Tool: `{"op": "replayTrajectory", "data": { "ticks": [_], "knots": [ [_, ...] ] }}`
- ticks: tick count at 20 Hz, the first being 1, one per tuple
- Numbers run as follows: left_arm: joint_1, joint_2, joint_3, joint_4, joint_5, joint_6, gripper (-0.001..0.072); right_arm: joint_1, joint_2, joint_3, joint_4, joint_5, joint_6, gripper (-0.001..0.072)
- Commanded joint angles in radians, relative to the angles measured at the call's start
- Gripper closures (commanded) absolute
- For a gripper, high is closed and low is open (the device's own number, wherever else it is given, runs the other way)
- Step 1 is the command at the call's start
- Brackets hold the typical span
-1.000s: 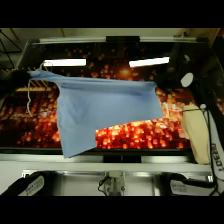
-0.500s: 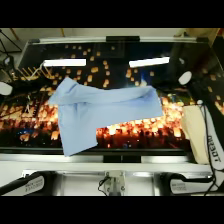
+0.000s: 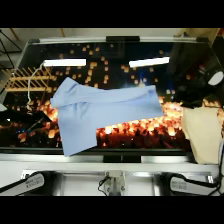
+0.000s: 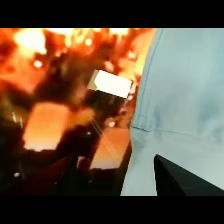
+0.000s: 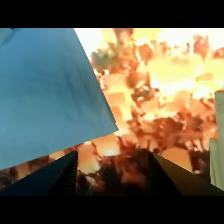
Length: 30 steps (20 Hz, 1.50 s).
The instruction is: Fold the shirts.
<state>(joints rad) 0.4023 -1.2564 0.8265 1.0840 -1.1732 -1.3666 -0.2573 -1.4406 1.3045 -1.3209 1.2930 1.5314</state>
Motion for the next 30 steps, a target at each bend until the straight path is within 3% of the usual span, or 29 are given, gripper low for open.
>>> {"op": "replayTrajectory", "data": {
  "ticks": [1, 6, 9, 11, 12, 22, 23, 24, 25, 28, 30],
  "knots": [
    [-0.026, -0.007, -0.149, -0.14, 0.142, 0.057, 0.0154, -0.026, 0.003, -0.063, 0.049, 0.004, -0.008, 0.0156],
    [-0.116, -0.029, -0.153, -0.222, 0.297, 0.053, 0.0178, -0.026, -0.009, -0.084, 0.055, -0.029, -0.019, 0.0124],
    [-0.147, -0.031, -0.152, -0.237, 0.313, 0.054, 0.0405, -0.026, -0.077, -0.084, 0.139, -0.036, -0.047, 0.0124],
    [-0.145, -0.029, -0.148, -0.235, 0.272, 0.06, 0.064, -0.026, -0.135, -0.084, 0.172, -0.043, -0.061, 0.0123],
    [-0.145, -0.026, -0.144, -0.235, 0.253, 0.08, 0.0675, -0.026, -0.159, -0.084, 0.169, -0.042, -0.08, 0.0124],
    [-0.145, 0.089, -0.136, -0.237, 0.238, 0.098, 0.0675, 0.056, -0.274, -0.084, 0.216, -0.131, -0.099, 0.0128],
    [-0.145, 0.096, -0.135, -0.237, 0.238, 0.098, 0.0675, 0.076, -0.276, -0.084, 0.214, -0.156, -0.096, 0.0222],
    [-0.145, 0.101, -0.132, -0.237, 0.235, 0.098, 0.0675, 0.095, -0.272, -0.083, 0.214, -0.18, -0.094, 0.0508],
    [-0.145, 0.107, -0.12, -0.236, 0.226, 0.098, 0.0675, 0.109, -0.259, -0.078, 0.222, -0.186, -0.092, 0.0634],
    [-0.145, 0.163, 0.027, -0.217, 0.177, 0.099, 0.0676, 0.126, -0.161, 0.002, 0.221, -0.136, -0.119, 0.0635],
    [-0.143, 0.233, 0.246, -0.21, 0.142, 0.098, 0.0677, 0.125, -0.032, 0.124, 0.22, -0.093, -0.204, 0.0636]
  ]
}}
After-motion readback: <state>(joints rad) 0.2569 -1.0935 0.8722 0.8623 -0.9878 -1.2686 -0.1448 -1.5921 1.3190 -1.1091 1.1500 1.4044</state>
